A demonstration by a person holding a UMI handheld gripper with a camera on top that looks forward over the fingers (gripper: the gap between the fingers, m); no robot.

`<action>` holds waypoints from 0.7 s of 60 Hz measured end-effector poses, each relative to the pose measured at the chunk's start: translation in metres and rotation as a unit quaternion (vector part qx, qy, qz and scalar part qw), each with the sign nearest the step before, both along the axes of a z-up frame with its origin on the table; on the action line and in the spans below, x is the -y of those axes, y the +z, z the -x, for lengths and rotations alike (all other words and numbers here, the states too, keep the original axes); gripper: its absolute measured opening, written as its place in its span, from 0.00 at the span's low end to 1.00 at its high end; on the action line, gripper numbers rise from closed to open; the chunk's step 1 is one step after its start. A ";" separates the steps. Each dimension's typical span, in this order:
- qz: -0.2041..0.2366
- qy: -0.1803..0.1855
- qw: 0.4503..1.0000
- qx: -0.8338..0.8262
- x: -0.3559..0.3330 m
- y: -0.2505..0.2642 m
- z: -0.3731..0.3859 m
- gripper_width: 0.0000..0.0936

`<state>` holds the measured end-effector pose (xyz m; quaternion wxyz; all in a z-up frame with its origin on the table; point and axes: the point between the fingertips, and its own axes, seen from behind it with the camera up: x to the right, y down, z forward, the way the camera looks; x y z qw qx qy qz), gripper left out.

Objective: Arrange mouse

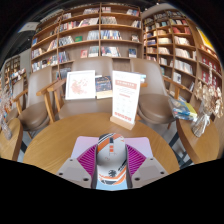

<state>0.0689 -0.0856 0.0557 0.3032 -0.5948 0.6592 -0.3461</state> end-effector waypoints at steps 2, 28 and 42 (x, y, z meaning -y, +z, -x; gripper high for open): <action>-0.002 -0.002 1.000 -0.015 0.003 -0.014 -0.003 0.42; 0.009 0.021 0.999 -0.041 -0.004 -0.049 0.005 0.93; -0.011 -0.015 1.000 0.017 -0.015 0.046 0.108 0.92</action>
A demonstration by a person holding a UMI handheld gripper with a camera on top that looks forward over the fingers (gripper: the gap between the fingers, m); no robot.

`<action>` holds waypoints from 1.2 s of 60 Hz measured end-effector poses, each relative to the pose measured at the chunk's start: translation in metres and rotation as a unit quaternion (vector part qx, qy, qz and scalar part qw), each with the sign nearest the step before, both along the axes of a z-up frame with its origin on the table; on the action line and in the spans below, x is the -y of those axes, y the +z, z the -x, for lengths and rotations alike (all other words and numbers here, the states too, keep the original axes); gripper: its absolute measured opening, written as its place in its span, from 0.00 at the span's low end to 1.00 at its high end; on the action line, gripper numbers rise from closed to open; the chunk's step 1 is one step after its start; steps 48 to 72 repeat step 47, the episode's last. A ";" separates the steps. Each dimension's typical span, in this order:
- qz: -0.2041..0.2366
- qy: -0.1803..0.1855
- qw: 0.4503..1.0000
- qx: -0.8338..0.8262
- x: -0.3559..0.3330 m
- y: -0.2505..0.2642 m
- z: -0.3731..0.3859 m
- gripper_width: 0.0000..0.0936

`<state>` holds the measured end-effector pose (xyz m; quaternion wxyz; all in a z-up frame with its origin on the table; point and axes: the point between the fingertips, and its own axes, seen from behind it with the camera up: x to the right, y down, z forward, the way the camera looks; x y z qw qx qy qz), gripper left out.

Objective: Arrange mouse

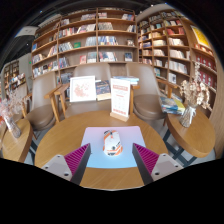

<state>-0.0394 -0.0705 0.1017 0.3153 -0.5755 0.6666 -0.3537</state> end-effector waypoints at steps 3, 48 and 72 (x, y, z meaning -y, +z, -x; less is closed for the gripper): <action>0.003 -0.004 1.000 0.014 -0.003 0.015 0.029 0.92; 0.054 0.048 0.997 0.033 -0.053 0.030 0.231 0.91; 0.054 0.048 0.997 0.033 -0.053 0.030 0.231 0.91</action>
